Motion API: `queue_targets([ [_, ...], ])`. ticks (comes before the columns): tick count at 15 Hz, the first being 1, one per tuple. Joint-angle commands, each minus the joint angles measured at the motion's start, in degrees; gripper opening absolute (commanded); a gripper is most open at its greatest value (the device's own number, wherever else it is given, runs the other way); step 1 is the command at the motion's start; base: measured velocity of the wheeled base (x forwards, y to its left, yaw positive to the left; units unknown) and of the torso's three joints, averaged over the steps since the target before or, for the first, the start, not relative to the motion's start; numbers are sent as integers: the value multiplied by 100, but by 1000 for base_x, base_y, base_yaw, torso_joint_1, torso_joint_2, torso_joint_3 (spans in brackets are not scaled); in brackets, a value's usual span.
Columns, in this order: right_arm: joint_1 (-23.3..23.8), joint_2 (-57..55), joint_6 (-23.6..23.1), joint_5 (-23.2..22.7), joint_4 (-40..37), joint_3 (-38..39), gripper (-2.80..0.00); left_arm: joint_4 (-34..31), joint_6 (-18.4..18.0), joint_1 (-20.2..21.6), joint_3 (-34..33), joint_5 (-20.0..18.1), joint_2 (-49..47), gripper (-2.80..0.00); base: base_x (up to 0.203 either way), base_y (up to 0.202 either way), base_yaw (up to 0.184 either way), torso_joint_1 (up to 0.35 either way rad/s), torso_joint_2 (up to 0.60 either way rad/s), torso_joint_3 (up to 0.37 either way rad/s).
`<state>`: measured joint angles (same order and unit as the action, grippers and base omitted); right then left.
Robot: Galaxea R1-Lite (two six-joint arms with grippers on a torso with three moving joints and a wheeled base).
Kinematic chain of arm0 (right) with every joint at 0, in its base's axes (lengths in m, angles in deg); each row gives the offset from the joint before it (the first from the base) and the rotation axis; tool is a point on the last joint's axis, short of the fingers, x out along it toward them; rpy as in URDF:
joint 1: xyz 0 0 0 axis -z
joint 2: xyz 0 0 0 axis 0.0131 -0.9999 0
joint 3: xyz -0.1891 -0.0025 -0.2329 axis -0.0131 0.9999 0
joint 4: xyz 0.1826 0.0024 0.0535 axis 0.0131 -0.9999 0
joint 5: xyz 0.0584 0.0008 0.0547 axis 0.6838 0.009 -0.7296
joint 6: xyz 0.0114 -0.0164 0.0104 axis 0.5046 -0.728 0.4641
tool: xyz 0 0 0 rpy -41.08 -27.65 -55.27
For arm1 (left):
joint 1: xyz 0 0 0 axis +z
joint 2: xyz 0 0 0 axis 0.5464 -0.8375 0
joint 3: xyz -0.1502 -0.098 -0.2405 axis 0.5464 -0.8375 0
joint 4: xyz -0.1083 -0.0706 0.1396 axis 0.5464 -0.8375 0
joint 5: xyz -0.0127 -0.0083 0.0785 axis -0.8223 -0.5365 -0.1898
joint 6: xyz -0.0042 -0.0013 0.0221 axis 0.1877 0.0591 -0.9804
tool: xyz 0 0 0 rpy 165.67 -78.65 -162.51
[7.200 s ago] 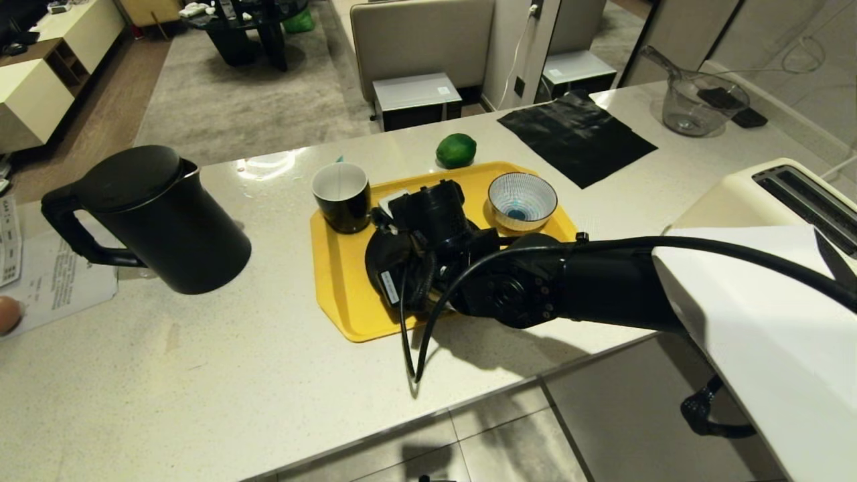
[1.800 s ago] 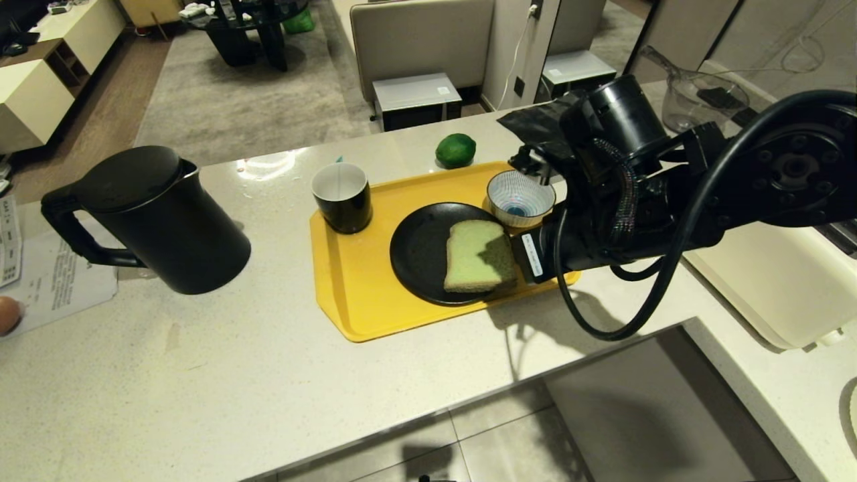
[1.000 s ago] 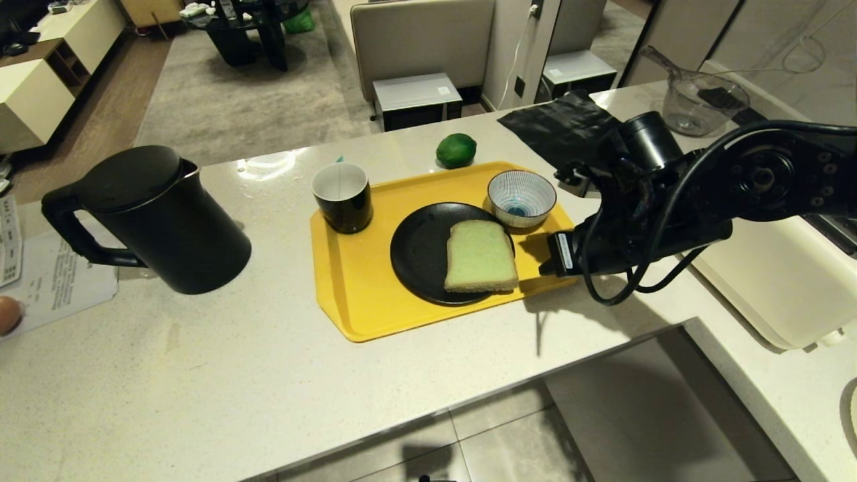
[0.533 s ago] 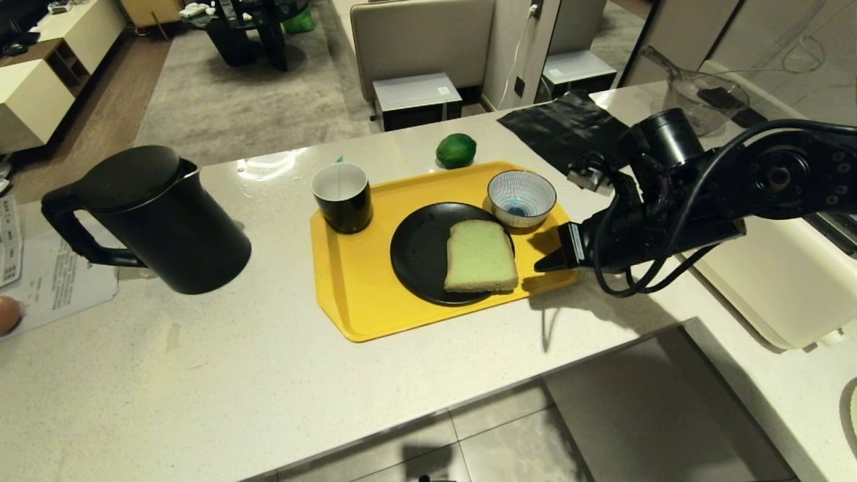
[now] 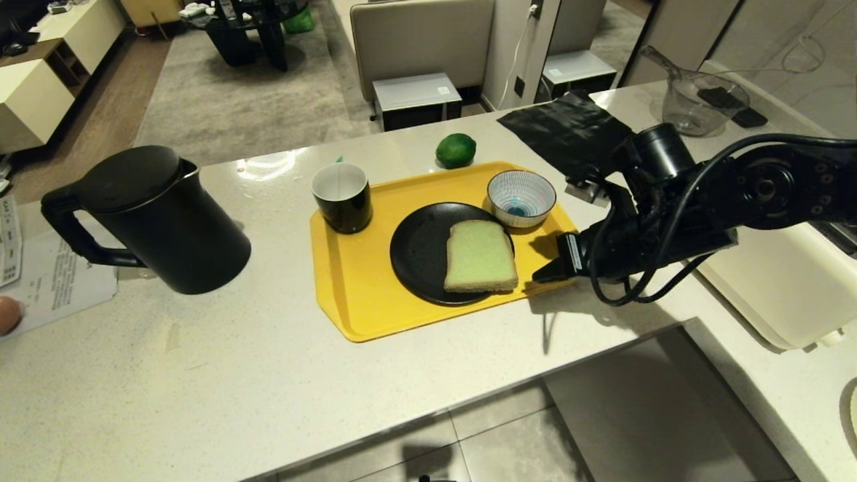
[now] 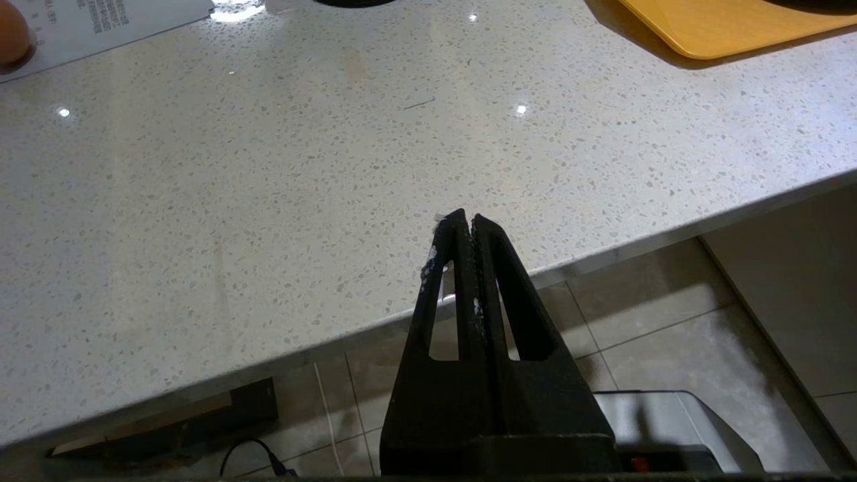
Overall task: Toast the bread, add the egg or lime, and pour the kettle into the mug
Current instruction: Pick up the bread slice
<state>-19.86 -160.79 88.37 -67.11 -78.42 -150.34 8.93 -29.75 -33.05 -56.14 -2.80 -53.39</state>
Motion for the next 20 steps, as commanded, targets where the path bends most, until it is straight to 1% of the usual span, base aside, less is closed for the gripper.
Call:
queue_targets([
  [1,32,-45,31,-30,-8,64,0,0,-1,1,0,-5,1,-280,0,0,0,0,0,0],
  [3,122,-52,36,-147,83,84,0,0,-1,1,0,2,1,-280,0,0,0,0,0,0],
  [5,220,-82,44,-512,414,87,0,0,-1,1,0,2,1,-280,0,0,0,0,0,0],
  [8,233,-179,149,-617,501,58,0,0,-1,1,0,2,1,-280,0,0,0,0,0,0],
  [10,233,-210,202,-836,502,53,0,0,8,1,0,2,1,-280,0,0,0,0,0,0],
  [20,233,-477,231,-938,563,53,0,0,-1,1,0,2,1,-280,0,0,0,0,0,0],
])
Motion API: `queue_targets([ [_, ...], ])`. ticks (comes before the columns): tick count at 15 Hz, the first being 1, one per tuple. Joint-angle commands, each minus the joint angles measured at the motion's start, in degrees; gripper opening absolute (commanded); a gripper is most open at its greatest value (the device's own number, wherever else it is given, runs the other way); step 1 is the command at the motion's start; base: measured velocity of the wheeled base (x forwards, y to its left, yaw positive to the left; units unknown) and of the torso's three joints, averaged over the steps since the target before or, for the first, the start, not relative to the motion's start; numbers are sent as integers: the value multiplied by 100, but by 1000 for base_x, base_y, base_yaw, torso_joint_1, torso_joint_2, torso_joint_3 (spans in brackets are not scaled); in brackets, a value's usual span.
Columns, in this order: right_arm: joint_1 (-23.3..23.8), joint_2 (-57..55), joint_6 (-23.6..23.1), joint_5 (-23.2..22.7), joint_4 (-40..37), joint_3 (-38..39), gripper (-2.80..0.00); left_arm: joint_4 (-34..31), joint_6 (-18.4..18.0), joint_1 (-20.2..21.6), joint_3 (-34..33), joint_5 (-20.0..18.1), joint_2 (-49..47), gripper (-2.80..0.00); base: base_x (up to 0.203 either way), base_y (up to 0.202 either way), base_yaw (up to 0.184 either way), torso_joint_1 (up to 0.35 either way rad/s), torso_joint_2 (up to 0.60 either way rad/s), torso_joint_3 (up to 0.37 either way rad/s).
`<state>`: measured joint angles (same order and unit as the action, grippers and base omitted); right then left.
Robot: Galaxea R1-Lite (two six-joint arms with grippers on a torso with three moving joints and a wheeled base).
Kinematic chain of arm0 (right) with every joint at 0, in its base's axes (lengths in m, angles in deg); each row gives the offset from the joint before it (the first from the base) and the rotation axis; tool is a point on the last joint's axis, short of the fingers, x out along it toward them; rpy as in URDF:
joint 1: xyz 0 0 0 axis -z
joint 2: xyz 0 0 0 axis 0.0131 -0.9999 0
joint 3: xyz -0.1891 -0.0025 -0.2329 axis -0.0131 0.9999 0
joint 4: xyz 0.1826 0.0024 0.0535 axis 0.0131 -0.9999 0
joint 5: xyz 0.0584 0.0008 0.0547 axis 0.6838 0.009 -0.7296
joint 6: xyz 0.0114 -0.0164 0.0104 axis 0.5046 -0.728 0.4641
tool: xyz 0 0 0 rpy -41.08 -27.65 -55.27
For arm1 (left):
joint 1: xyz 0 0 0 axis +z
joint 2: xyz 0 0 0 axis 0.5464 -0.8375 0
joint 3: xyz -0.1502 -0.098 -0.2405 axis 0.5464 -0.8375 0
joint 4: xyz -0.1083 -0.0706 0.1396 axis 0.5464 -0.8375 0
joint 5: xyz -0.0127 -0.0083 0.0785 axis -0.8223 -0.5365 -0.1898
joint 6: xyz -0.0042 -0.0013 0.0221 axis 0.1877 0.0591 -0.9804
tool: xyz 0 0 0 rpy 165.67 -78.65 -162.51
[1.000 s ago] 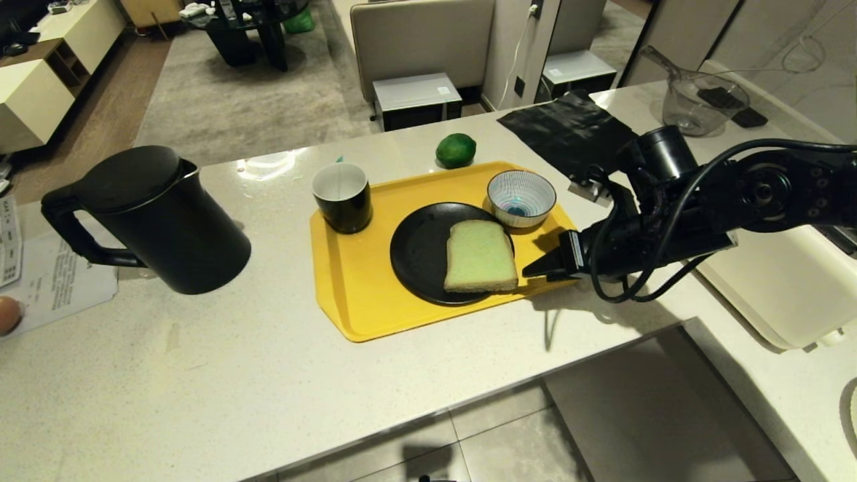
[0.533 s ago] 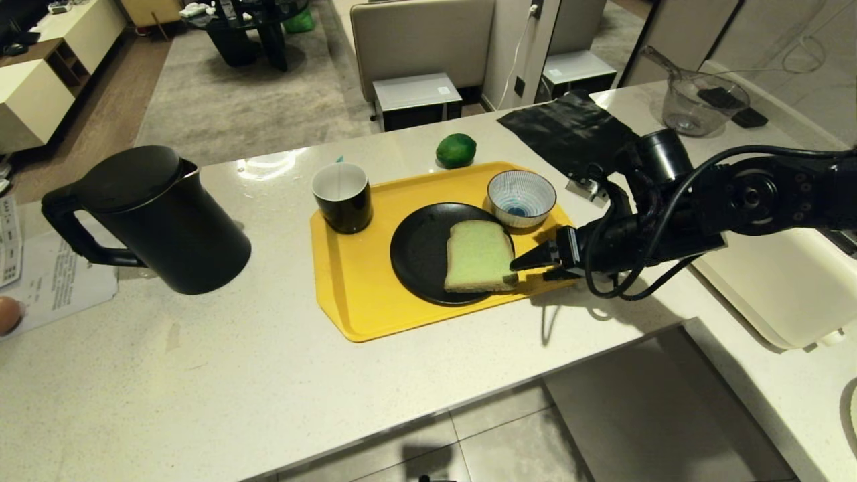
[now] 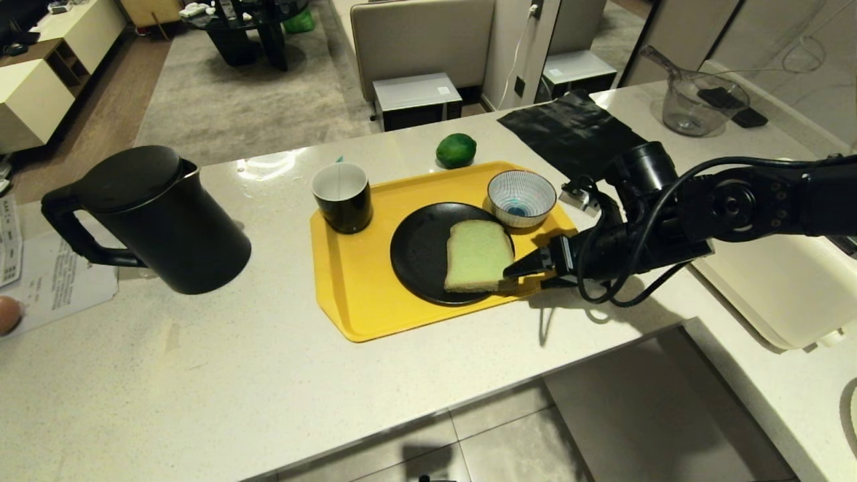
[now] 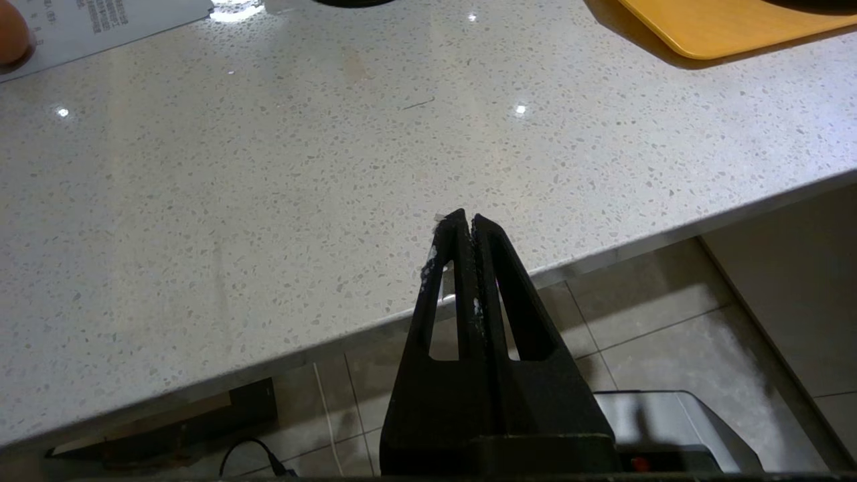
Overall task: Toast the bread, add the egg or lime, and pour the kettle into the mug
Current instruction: Pick up the bread slice
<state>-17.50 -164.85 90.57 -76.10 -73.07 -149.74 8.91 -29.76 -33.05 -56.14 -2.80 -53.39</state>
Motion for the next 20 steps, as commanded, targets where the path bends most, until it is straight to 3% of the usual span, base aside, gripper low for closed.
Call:
queue_targets([
  [1,-3,-98,31,-60,152,-6,0,2,0,1,0,2,1,-280,0,0,0,0,0,0],
  [4,-11,-167,246,-68,292,-76,0,2,0,1,0,2,1,-280,0,0,0,0,0,0],
  [20,-127,-322,282,-341,248,-340,0,2,0,1,0,2,1,-280,0,0,0,0,0,0],
])
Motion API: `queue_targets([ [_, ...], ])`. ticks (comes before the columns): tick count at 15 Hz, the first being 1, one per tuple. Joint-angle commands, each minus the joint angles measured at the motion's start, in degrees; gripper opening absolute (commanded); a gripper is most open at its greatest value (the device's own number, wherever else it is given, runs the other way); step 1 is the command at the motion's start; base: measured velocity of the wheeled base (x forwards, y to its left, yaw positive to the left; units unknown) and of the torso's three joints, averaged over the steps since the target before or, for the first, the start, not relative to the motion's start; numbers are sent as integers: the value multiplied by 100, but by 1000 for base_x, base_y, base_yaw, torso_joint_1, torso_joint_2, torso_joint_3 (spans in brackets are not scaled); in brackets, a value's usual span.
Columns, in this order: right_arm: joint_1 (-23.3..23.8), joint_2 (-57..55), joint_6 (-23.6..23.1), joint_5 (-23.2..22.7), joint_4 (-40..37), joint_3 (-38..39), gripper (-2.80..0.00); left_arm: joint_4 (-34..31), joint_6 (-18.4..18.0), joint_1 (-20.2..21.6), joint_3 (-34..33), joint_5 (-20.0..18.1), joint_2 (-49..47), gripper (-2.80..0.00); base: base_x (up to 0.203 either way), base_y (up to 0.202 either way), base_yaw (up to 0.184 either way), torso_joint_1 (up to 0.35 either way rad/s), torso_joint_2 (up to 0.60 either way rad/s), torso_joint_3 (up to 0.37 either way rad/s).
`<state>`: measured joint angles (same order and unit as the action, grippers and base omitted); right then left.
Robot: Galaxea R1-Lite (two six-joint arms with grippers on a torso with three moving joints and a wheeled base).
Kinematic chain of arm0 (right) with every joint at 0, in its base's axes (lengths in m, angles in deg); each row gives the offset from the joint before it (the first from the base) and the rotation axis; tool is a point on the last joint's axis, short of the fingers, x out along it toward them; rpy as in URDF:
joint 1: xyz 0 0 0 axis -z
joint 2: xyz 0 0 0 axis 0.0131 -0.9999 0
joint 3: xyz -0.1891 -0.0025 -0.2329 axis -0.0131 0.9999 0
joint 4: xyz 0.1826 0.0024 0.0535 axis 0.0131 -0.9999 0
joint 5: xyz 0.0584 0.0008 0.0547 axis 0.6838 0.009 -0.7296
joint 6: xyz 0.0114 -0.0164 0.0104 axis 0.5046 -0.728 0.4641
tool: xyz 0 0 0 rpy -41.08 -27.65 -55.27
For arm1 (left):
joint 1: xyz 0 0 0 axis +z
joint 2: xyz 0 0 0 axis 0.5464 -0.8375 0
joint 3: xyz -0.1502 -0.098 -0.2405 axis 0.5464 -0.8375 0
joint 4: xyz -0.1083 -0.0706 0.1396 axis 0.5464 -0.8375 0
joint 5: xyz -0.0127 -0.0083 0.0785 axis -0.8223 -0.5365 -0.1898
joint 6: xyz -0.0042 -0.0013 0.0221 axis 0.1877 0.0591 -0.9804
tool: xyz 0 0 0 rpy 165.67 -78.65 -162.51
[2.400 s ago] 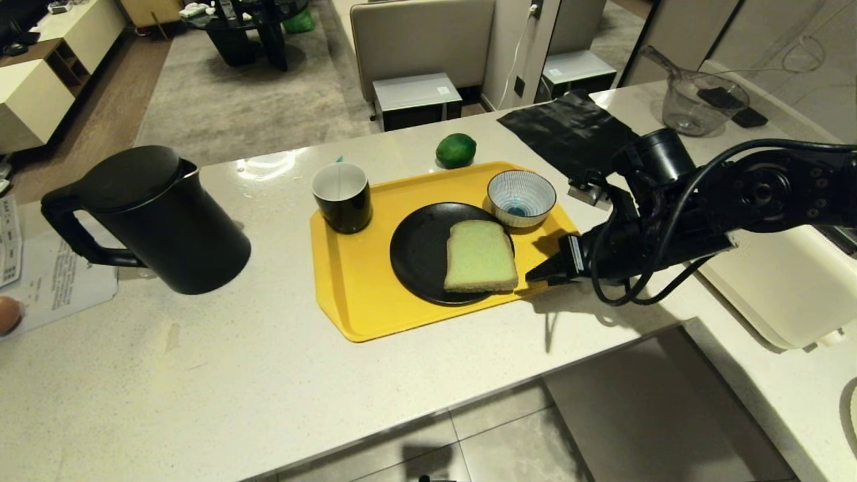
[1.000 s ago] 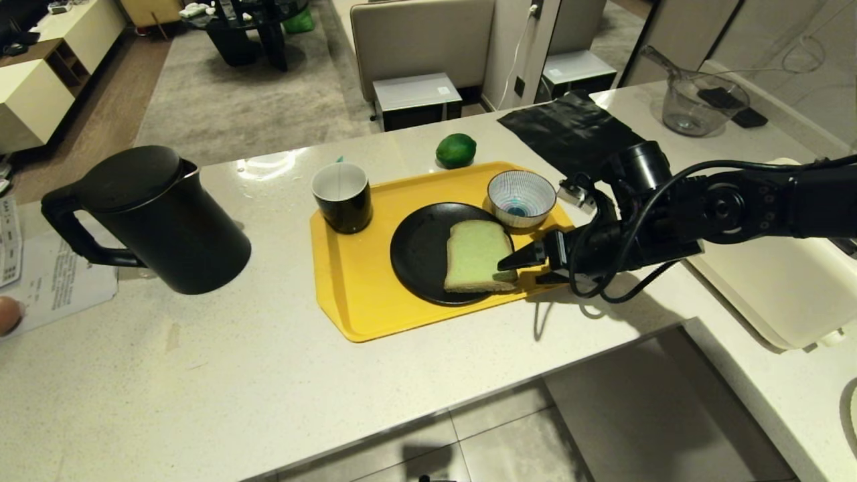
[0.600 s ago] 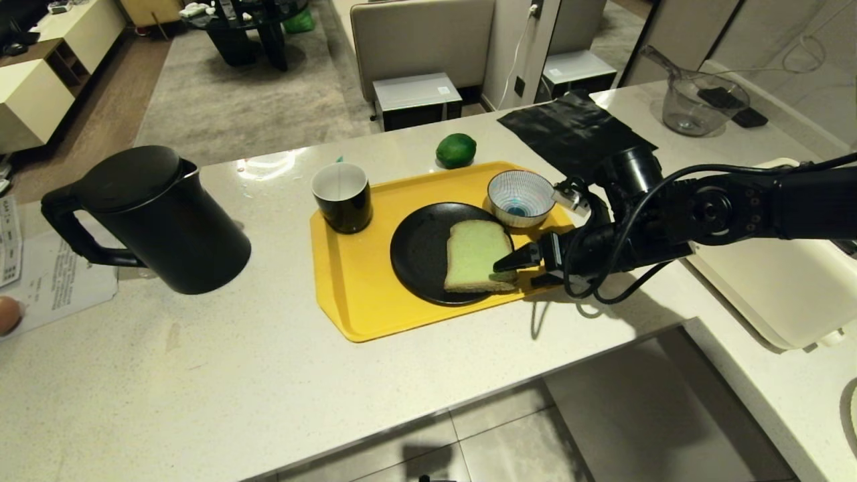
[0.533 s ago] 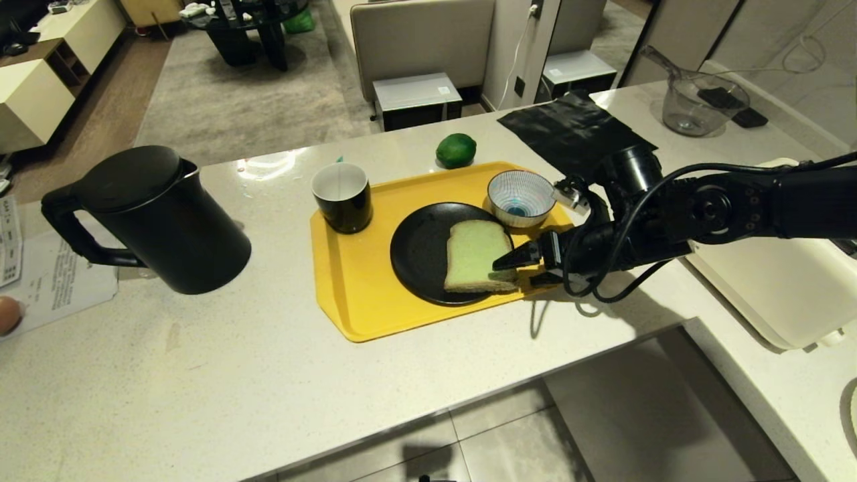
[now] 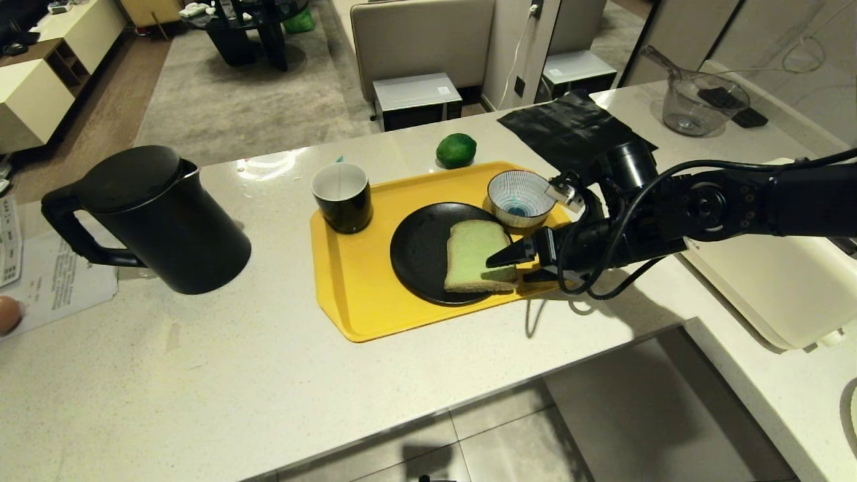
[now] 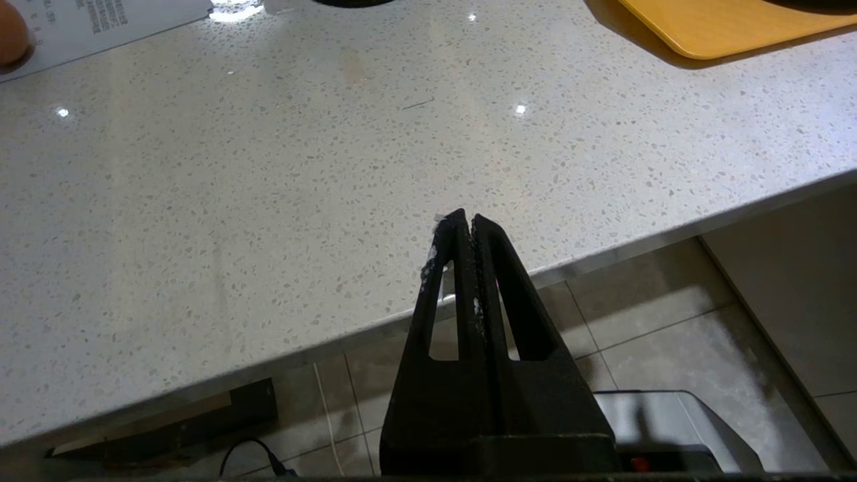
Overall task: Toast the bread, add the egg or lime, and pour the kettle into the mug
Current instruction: Pick up the bread slice
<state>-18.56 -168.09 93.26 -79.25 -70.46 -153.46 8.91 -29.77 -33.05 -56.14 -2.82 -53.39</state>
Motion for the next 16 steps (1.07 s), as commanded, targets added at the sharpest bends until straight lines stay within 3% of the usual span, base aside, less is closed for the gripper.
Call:
queue_targets([
  [1,-38,2,12,-25,-13,72,0,2,6,1,0,4,1,-280,0,0,0,0,0,0],
  [16,-143,-174,74,-19,14,-206,0,2,1,1,0,4,1,-280,0,0,0,0,0,0],
])
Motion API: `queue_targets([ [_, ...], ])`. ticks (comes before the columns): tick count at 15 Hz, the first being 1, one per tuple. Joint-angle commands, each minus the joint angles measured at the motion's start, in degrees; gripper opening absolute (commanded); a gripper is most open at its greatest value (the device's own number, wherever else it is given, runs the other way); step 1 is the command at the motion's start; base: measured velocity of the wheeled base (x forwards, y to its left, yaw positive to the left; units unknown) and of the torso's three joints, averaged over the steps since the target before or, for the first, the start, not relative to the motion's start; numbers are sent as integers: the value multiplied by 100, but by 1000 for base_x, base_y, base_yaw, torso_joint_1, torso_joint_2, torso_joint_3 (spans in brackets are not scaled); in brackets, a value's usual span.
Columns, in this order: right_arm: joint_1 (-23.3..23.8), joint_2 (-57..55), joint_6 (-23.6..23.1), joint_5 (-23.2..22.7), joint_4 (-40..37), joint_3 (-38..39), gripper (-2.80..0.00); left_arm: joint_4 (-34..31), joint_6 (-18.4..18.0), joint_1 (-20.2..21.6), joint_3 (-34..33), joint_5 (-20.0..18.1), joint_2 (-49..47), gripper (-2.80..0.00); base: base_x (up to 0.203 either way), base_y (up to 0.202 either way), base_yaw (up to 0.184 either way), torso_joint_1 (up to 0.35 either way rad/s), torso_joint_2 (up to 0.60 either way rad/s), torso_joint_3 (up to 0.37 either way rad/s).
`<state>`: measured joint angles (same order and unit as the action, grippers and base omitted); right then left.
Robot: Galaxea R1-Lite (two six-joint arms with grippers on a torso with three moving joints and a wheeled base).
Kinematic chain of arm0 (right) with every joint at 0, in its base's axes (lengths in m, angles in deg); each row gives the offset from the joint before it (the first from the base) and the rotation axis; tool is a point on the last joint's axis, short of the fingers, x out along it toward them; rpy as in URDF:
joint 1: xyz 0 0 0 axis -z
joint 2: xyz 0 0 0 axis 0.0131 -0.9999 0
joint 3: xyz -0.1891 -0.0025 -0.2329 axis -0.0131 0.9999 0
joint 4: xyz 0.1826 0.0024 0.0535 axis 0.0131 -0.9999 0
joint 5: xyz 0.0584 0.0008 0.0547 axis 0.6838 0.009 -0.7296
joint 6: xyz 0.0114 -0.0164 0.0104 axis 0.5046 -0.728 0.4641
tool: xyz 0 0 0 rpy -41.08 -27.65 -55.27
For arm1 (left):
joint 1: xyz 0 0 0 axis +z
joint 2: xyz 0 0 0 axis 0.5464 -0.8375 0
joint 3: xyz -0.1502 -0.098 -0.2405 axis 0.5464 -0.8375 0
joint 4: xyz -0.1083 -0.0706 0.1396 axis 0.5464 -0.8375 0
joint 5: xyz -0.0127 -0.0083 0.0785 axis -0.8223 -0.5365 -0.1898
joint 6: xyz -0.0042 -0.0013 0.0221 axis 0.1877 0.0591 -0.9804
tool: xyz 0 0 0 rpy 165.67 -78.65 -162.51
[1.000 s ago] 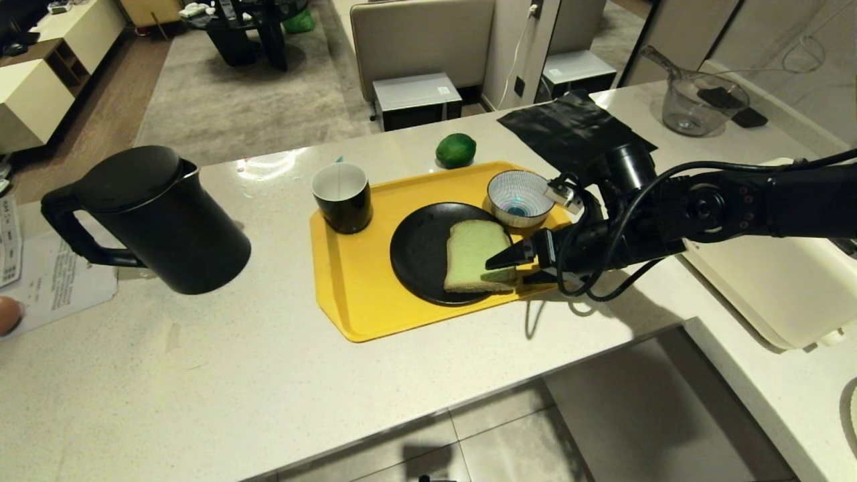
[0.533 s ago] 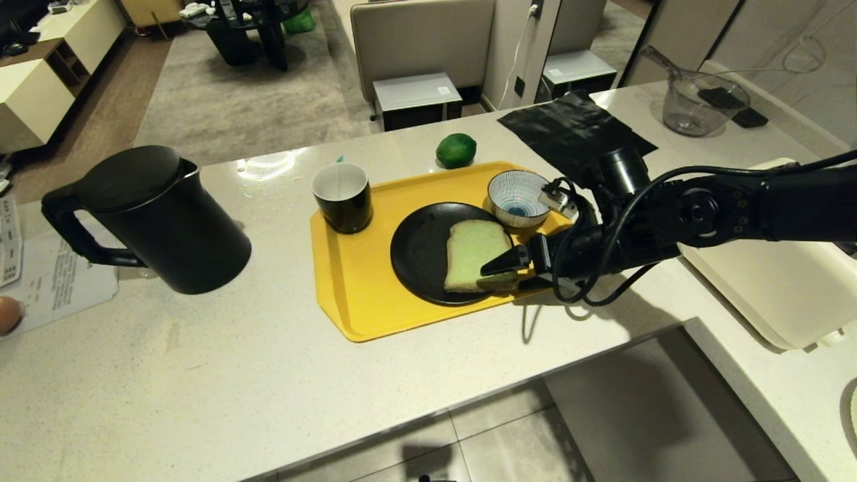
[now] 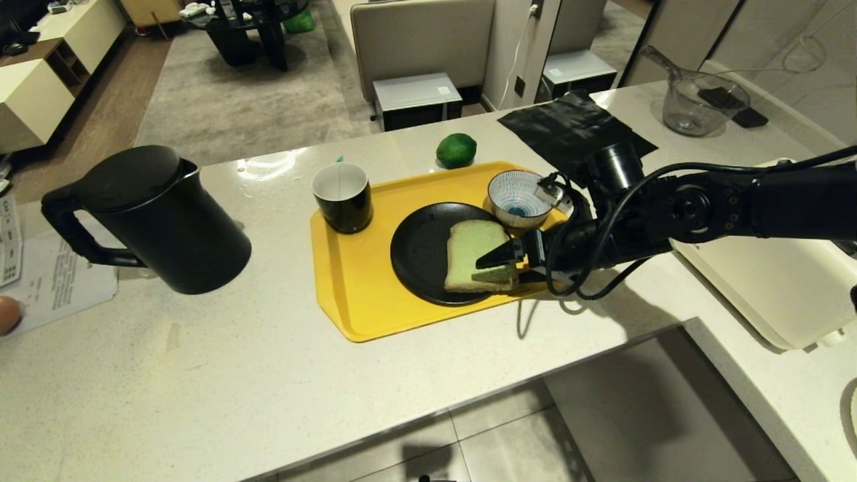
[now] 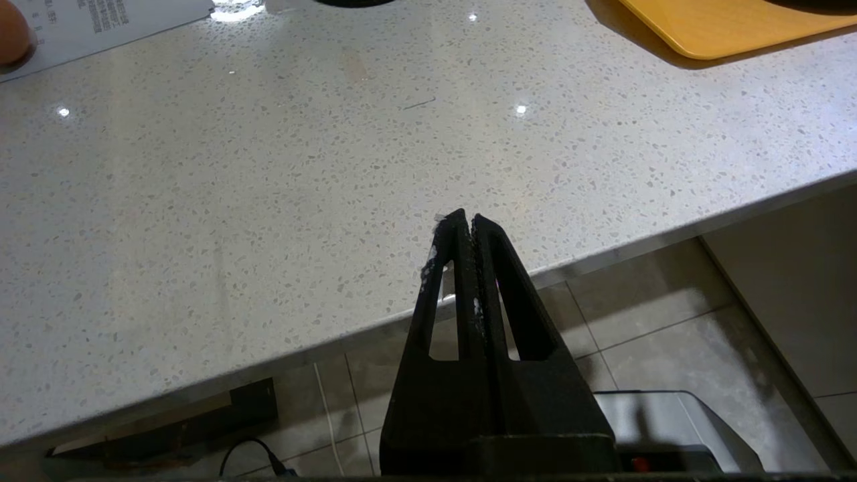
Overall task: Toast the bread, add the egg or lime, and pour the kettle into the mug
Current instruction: Pick up the bread slice
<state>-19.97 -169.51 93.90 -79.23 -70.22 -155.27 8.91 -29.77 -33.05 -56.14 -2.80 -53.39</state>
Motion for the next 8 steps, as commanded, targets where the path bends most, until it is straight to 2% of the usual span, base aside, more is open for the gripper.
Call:
queue_targets([
  [1,-2,-31,10,-20,-11,-25,0,2,1,1,0,2,1,-280,0,0,0,0,0,0],
  [2,-2,-23,8,-14,-11,-17,-280,2,1,1,0,2,1,-280,0,0,0,0,0,0],
  [8,16,75,-8,-3,-28,172,-280,2,1,1,0,2,1,-280,0,0,0,0,0,0],
])
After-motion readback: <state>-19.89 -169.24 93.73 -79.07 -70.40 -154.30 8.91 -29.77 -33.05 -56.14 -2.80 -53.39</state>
